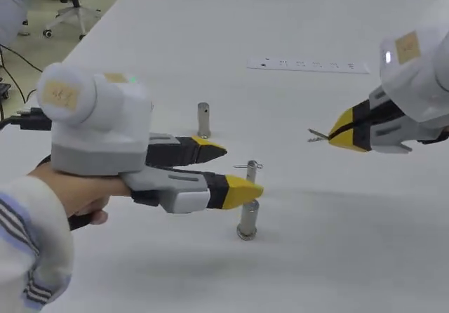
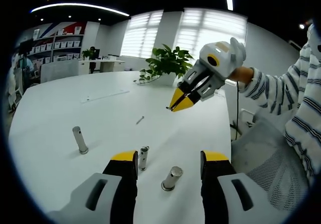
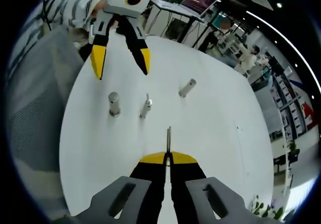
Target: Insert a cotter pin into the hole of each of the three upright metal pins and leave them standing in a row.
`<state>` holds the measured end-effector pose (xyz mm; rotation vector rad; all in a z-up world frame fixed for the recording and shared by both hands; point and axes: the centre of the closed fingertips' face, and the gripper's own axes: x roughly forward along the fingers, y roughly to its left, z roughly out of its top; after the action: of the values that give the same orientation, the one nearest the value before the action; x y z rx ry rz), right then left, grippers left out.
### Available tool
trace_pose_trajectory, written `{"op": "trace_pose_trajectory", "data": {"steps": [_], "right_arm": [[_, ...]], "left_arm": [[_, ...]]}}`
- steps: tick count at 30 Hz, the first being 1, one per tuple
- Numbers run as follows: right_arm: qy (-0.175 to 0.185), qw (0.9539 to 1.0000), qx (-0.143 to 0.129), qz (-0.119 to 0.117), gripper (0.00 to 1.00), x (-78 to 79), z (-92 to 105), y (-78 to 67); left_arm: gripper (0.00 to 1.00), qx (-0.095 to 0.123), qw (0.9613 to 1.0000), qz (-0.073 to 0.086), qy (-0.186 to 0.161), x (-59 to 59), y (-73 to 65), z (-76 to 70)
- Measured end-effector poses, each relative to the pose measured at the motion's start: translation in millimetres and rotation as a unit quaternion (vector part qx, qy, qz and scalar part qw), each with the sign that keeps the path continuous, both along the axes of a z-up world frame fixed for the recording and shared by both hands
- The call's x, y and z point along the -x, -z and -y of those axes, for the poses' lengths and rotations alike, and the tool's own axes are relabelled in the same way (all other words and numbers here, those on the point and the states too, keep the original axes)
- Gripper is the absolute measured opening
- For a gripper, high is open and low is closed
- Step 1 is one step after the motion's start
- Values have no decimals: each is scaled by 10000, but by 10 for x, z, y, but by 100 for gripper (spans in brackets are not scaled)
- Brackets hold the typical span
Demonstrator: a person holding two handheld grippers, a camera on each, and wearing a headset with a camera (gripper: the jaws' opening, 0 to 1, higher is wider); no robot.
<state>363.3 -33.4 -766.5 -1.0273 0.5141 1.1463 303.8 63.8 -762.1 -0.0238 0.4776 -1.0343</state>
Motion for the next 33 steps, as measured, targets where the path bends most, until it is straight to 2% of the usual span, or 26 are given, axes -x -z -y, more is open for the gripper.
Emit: {"op": "trace_pose_trajectory", "data": {"steps": [8, 14, 19, 25, 33], "right_arm": [[70, 9996, -225, 148, 2, 137, -54, -47], [147, 9987, -452, 208, 2, 201, -108, -88], [149, 9983, -471, 301, 2, 248, -134, -115], [133, 9978, -491, 436, 2, 301, -169, -170], [94, 9972, -443, 600, 2, 356, -209, -185]], "left_arm": [[43, 142, 9998, -124, -81, -88, -35, 59], [41, 41, 9999, -110, -78, -164, -32, 93], [38, 129, 9998, -111, -107, -200, -75, 110], [33, 204, 9994, -203, -173, -232, -75, 124], [26, 417, 9980, -457, -144, -209, -85, 198]]}}
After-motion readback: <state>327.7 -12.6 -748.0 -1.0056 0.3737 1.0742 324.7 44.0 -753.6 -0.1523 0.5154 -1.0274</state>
